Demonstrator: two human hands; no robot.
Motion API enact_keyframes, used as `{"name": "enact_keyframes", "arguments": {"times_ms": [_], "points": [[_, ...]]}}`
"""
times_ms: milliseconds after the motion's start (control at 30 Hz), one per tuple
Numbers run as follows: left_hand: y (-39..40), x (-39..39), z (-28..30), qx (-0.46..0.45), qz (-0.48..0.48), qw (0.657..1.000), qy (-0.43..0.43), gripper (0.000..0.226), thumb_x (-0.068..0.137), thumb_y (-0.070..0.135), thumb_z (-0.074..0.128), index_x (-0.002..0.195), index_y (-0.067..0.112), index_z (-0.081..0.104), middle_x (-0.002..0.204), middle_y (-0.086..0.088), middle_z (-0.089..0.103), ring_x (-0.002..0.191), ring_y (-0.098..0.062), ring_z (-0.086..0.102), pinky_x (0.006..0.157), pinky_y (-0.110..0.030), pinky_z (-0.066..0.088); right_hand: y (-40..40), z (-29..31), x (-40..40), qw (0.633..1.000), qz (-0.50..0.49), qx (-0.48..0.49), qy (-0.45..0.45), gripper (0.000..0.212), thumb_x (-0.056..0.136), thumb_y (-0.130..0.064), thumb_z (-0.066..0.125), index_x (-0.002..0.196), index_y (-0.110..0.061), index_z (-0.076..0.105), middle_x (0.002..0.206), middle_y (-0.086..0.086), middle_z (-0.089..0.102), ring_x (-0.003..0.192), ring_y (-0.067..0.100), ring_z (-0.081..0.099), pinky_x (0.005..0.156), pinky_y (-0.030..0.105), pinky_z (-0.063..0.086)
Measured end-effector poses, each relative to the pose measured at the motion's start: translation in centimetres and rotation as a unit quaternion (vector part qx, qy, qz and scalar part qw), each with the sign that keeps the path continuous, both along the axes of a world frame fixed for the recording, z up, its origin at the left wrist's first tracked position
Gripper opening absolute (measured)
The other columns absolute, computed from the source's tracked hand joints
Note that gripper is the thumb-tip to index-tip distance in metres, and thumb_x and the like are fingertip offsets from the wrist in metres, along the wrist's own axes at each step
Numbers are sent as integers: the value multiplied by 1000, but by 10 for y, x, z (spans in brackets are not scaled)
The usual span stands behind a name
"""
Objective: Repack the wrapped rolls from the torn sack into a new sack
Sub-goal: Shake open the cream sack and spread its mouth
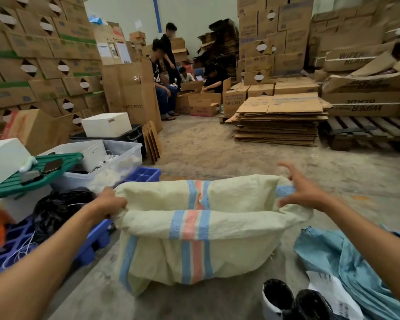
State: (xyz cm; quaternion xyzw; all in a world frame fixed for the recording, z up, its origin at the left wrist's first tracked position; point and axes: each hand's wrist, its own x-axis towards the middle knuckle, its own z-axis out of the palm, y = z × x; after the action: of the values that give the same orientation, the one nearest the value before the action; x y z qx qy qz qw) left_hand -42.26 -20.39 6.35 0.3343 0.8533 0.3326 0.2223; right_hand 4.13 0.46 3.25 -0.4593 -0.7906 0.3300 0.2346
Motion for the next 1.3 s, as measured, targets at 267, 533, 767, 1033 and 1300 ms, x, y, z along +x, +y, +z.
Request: {"name": "enact_keyframes", "arguments": {"times_ms": [267,533,767,1033,1300], "points": [[10,26,-8,-56,18,922,383,34,86,2,51,119,7,55,114,-28,57,105,-47,55,84,-49,47,-8,-17,-37,955,-234,123,-135,24,92,-39,61,103,-17,63,107,11,60,104,35,57,79,41,49],[11,15,-7,117,113,943,-290,35,105,16,32,88,4,60,56,-14,67,51,-28,65,36,-31,51,-5,-12,-9,764,-232,-455,394,21,101,-5,41,92,1,59,59,19,69,44,30,66,31,41,49],[-34,-3,24,94,3,932,-350,14,68,7,47,54,9,46,46,-8,41,41,-24,49,44,-27,44,5,3,38,783,-222,-457,359,21,75,-7,56,95,-4,58,71,18,68,78,33,58,57,45,59],[-12,24,28,336,-173,788,-486,46,94,23,35,128,1,58,122,-22,63,115,-33,61,102,-50,47,15,-4,13,904,-99,-392,140,63,78,-66,63,118,-17,58,113,20,71,103,35,68,85,45,55],[25,31,31,108,43,992,44,40,87,28,56,119,7,43,105,-15,54,98,-34,54,79,-42,45,8,-11,-4,994,-86,37,57,39,89,-3,60,119,-28,57,120,7,58,101,21,57,84,35,49]]}}
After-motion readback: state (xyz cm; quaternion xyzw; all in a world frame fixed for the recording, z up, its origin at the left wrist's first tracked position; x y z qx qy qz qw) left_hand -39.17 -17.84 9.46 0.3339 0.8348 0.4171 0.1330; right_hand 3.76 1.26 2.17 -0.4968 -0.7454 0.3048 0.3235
